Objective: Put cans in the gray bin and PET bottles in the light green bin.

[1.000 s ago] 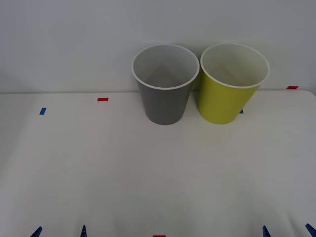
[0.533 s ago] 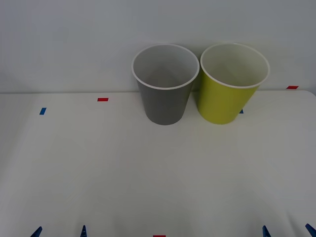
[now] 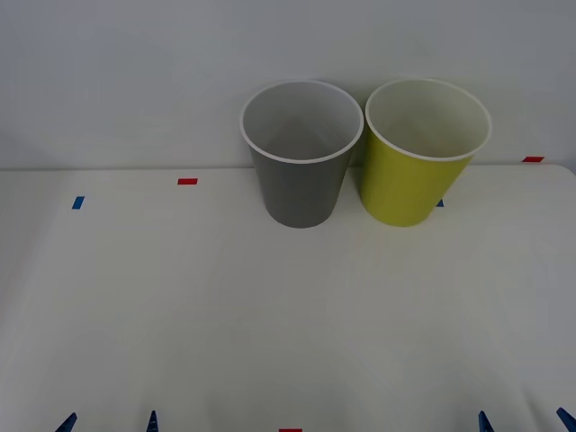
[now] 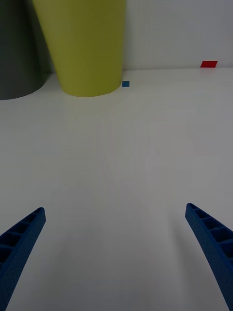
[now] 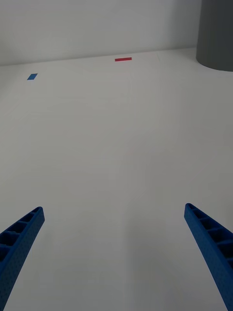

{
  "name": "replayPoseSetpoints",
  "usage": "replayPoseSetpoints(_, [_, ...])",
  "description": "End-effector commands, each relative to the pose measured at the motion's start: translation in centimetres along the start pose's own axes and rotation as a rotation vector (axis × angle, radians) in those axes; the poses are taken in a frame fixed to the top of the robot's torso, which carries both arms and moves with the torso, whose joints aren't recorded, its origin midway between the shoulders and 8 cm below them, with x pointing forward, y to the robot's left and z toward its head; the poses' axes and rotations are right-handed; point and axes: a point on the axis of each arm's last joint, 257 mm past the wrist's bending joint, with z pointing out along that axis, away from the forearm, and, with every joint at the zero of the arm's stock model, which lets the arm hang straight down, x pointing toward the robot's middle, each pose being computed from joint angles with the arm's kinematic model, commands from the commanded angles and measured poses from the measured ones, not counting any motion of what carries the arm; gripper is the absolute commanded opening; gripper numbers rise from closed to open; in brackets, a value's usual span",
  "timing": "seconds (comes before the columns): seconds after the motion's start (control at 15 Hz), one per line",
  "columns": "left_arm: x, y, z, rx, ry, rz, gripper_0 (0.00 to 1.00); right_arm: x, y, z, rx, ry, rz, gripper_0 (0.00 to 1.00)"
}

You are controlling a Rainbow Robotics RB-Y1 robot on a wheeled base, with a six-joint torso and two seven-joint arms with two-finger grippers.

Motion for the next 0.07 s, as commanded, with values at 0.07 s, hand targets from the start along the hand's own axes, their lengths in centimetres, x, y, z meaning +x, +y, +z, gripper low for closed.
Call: replayPoseSetpoints(0.07, [0.0, 0.0, 0.0, 0.0, 0.0, 0.0, 1.0, 0.01, 0.0, 0.0, 0.0, 0.0, 0.0, 1.0])
